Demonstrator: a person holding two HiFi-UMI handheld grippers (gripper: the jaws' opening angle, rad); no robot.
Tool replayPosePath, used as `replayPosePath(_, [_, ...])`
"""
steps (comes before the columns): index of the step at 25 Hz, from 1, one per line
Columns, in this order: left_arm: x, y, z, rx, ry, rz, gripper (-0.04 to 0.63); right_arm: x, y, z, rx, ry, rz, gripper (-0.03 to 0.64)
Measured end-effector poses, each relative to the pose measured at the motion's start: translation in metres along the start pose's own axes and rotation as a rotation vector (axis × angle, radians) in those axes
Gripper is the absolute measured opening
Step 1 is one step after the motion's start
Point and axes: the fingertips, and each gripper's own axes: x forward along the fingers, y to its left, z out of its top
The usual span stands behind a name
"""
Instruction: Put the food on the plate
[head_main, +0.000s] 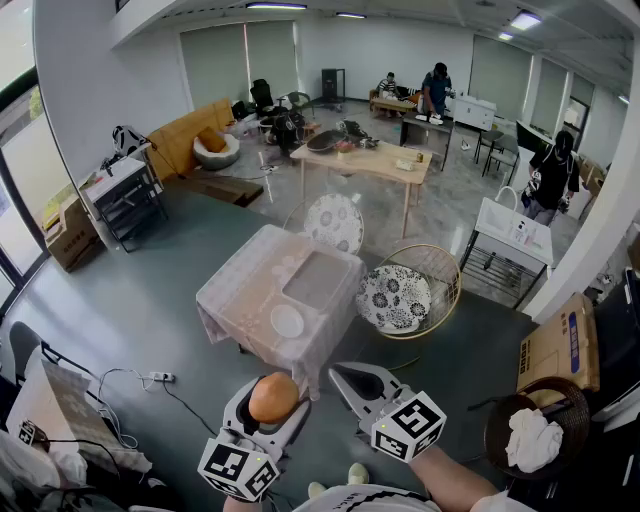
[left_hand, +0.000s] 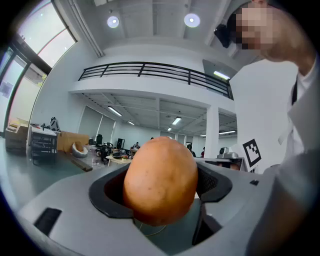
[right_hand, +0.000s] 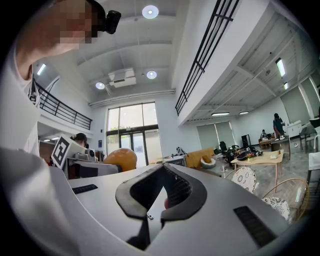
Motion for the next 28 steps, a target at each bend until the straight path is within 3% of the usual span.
replayPosePath(10, [0.016,-0.011,-0.004,0.005,0.002,-0.019,0.356,-0.007,-0.013,0.001,0.000,-0.006,-0.006,0.012])
replayPosePath(14, [0.015,-0.016,-0.008,0.007,0.004,-0.009,0.356,-0.013,-0.011,0.000,0.044,-0.024,0.022,0.012])
replayPosePath(28, [0.043,0.004,-0.010,-0.014,-0.021,0.131,0.356,-0.026,-0.052,0.012,0.097,-0.101,0.012,0.012])
